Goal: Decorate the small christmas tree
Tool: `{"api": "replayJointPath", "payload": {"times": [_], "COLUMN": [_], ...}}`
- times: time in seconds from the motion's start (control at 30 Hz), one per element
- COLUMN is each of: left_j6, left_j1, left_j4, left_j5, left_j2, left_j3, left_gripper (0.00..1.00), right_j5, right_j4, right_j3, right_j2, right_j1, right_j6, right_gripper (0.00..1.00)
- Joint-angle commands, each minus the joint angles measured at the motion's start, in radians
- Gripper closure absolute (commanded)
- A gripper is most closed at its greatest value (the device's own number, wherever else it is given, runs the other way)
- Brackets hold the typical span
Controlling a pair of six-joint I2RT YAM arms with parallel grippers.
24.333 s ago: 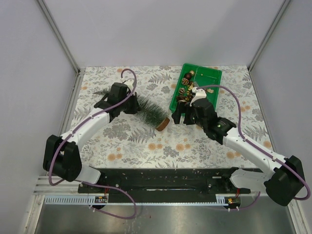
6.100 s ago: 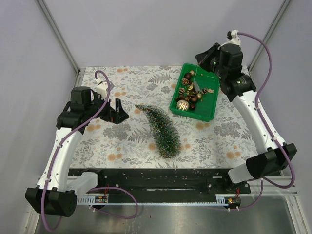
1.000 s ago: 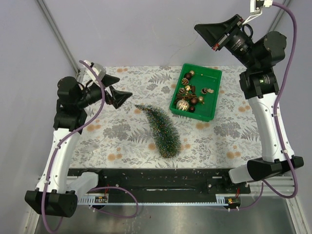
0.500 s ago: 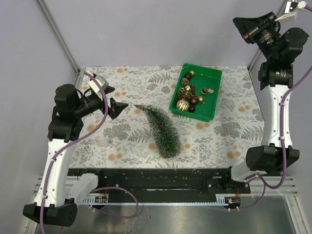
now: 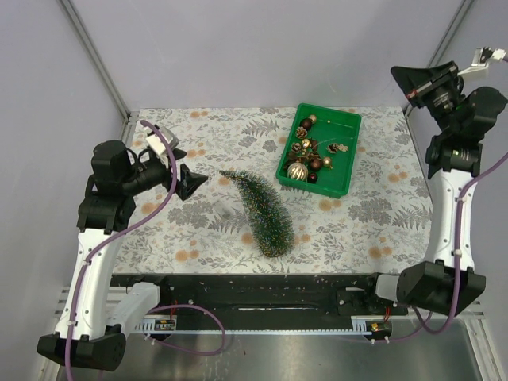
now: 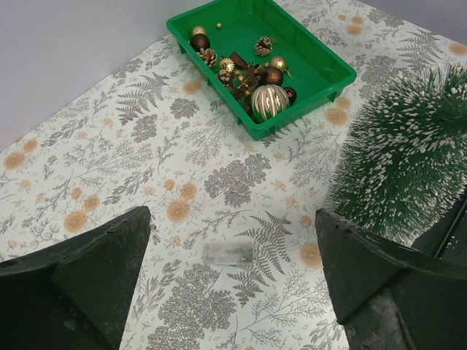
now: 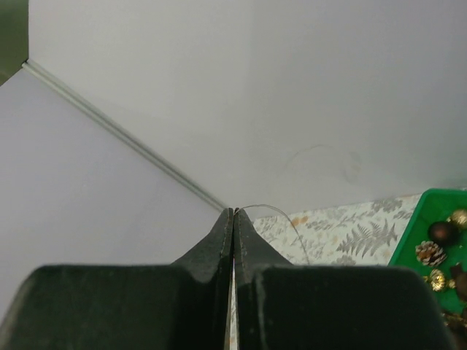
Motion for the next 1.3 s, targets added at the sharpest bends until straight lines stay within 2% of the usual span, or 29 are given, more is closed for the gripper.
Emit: {"api": "replayJointPath", "payload": {"times": [0.0,0.1,0.27,0.5,0.6,0.7,0.77,0.83,0.93,1.03,1.1,1.2,1.27], "left_j6": [0.004,0.012,0.062,0.141,0.139,0.061,0.027,0.039,0.131,0.086,0.13,0.211,0.236], "left_j1": [0.004,0.004,0.002,-0.01,-0.079,-0.195,-0.305,-0.46,-0.716,-0.784,-0.861,-1.013,-1.073], "left_j4": [-0.021,-0.049,-0.121,-0.215,-0.212,-0.151,-0.112,-0.118,-0.184,-0.105,-0.057,0.079,0.158], "left_j5": [0.034,0.056,0.111,0.303,0.382,0.393,0.338,0.21,0.035,-0.053,-0.145,-0.37,-0.468], "left_j2": [-0.029,-0.043,-0.07,-0.145,-0.165,-0.164,-0.153,-0.118,-0.04,0.02,0.023,0.003,0.028], "left_j3": [0.032,0.035,0.073,0.167,0.207,0.228,0.218,0.205,0.201,0.164,0.123,0.032,0.012], "left_gripper": [0.01,0.01,0.01,0.01,0.01,0.01,0.01,0.01,0.01,0.01,0.01,0.01,0.01], "right_j5": [-0.107,-0.095,-0.049,0.052,0.08,0.1,0.126,0.175,0.273,0.289,0.28,0.211,0.189], "right_j4": [0.083,0.036,-0.121,-0.492,-0.613,-0.734,-0.82,-0.909,-1.007,-1.024,-1.043,-1.051,-1.055], "right_j3": [-0.131,-0.226,-0.278,-0.254,-0.235,-0.182,-0.128,-0.072,-0.004,0.053,0.102,0.159,0.177], "right_j2": [-0.171,-0.323,-0.545,-0.78,-0.868,-0.929,-0.937,-0.931,-0.911,-0.908,-0.9,-0.897,-0.914], "right_j1": [0.007,0.016,0.095,0.246,0.269,0.269,0.269,0.269,0.274,0.281,0.324,0.372,0.401], "right_j6": [0.044,0.011,-0.071,-0.246,-0.286,-0.318,-0.352,-0.393,-0.437,-0.44,-0.441,-0.432,-0.406], "right_gripper": [1.0,1.0,1.0,1.0,1.0,1.0,1.0,1.0,1.0,1.0,1.0,1.0,1.0]}}
